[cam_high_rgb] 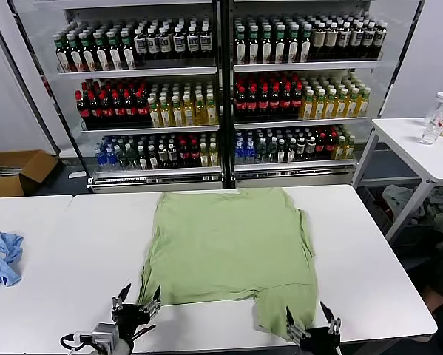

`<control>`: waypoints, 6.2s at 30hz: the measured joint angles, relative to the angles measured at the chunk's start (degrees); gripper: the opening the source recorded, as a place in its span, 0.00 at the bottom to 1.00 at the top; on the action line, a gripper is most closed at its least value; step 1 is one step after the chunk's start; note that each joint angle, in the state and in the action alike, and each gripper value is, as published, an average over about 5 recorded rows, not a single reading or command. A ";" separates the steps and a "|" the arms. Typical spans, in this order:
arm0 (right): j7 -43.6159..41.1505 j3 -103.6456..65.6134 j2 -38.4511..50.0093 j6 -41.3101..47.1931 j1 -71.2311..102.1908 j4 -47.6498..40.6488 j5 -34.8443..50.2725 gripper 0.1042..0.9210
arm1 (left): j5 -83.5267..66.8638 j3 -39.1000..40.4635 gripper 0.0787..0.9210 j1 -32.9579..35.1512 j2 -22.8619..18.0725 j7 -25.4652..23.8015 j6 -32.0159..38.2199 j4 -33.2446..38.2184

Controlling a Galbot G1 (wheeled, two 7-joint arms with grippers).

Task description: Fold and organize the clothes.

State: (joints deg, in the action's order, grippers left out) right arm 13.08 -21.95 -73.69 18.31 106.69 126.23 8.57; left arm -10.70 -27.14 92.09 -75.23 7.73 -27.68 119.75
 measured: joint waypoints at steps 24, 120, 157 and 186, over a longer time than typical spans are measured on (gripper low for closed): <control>-1.86 -1.09 1.30 -2.48 -0.69 -0.04 4.37 0.07 | -6.35 -1.13 0.01 -0.18 1.38 -0.81 -0.84 -0.79; -3.02 3.93 11.40 3.90 -34.53 -19.75 16.57 0.06 | -17.53 -0.75 0.04 -24.86 2.69 -3.95 -1.94 -21.03; -4.25 -7.00 18.67 1.48 -9.40 2.87 8.50 0.38 | -12.62 -10.83 0.32 6.79 0.23 -3.25 -3.02 10.30; -0.26 15.14 11.67 10.75 -60.77 -29.76 21.69 0.88 | -11.73 -1.21 0.88 -30.52 5.99 -3.84 -4.08 -19.07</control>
State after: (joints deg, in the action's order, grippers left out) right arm 12.82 -6.81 -62.02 29.07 45.92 96.47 30.26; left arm -22.43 -28.35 61.58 -69.25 3.89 -31.76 100.68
